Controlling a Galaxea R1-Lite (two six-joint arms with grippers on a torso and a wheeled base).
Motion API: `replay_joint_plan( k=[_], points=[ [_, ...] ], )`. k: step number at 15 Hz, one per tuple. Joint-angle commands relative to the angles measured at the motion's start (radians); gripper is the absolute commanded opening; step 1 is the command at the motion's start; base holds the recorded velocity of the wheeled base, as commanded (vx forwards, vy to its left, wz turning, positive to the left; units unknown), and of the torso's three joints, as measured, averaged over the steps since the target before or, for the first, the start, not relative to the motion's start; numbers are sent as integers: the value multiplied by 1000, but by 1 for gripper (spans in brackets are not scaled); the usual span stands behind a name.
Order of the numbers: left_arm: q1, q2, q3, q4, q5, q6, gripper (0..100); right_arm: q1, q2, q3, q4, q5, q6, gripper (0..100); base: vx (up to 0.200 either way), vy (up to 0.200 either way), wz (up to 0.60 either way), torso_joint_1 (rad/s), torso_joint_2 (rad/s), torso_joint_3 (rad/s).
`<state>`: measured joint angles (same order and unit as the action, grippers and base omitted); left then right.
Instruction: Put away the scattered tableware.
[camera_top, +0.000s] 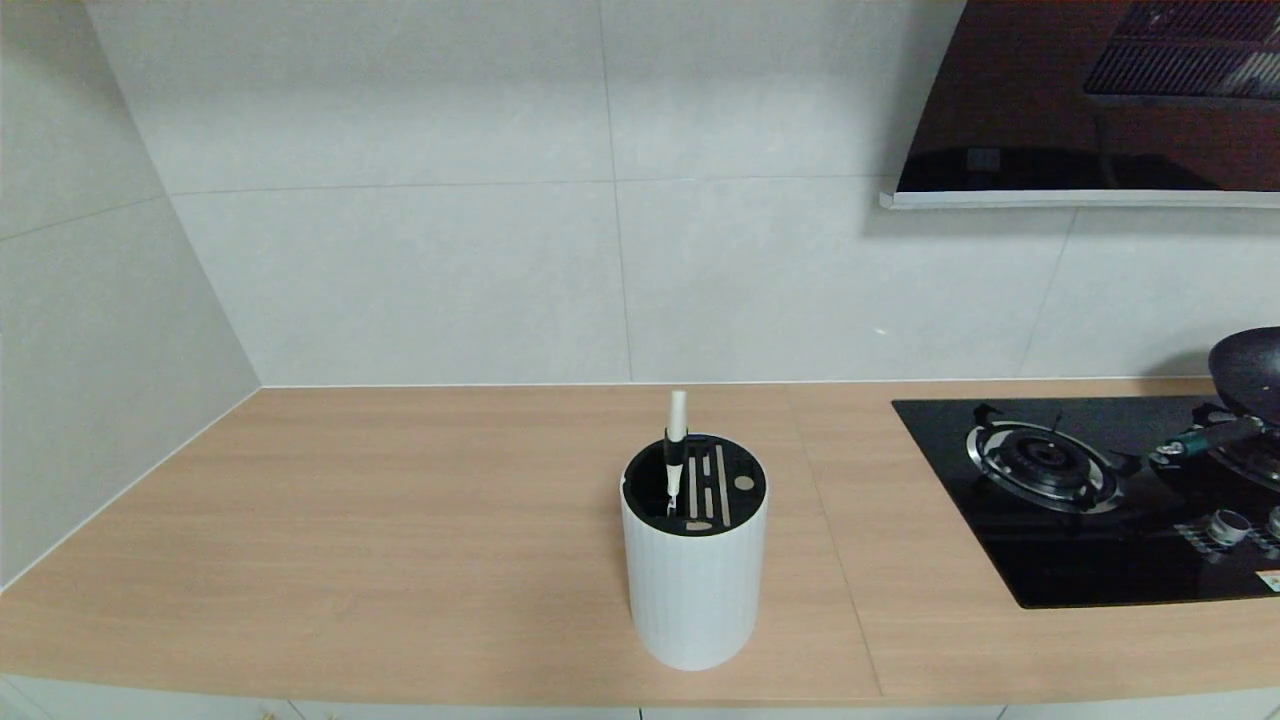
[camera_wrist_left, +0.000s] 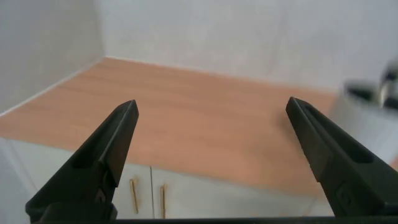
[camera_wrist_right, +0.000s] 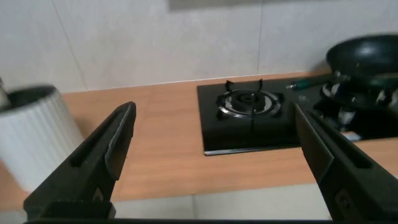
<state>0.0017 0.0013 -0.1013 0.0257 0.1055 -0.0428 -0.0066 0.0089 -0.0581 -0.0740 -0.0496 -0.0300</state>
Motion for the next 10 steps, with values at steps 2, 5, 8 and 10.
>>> replay_joint_plan(
  k=[2, 5, 8, 10],
  points=[
    [1, -1, 101, -33, -76, 63, 100, -1, -7, 55, 48, 34, -37, 100, 0, 0, 0, 0, 0, 0],
    [1, -1, 101, -23, -93, 72, 100, 4, -4, 57, 77, 102, -25, 100, 0, 0, 0, 0, 0, 0],
    [1, -1, 101, -23, -93, 60, 100, 4, -6, 58, 79, 102, 33, 100, 0, 0, 0, 0, 0, 0],
    [1, -1, 101, -23, -93, 60, 100, 4, -6, 58, 79, 103, 30, 100, 0, 0, 0, 0, 0, 0]
  ],
)
